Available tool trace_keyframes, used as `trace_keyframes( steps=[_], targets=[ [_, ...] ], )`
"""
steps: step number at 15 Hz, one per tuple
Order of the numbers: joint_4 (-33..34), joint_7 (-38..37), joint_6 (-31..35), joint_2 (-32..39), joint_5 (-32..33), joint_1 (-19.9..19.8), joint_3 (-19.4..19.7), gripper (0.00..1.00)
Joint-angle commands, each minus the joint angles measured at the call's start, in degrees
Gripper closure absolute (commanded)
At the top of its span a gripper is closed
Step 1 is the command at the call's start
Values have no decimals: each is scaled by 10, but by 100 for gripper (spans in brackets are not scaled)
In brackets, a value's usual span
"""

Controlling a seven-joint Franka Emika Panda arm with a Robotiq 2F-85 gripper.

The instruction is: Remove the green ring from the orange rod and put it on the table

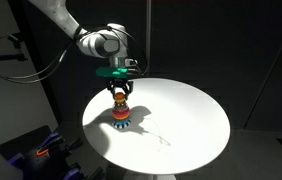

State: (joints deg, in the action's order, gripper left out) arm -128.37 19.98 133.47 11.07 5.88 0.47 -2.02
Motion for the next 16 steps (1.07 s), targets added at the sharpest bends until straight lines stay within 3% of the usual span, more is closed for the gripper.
trace_keyframes(
  steps=[1, 16],
  targets=[
    [-3, 11, -8, -31, -12, -3, -7, 52],
    [13, -6, -9, -57, -3, -35, 37, 52]
  ],
)
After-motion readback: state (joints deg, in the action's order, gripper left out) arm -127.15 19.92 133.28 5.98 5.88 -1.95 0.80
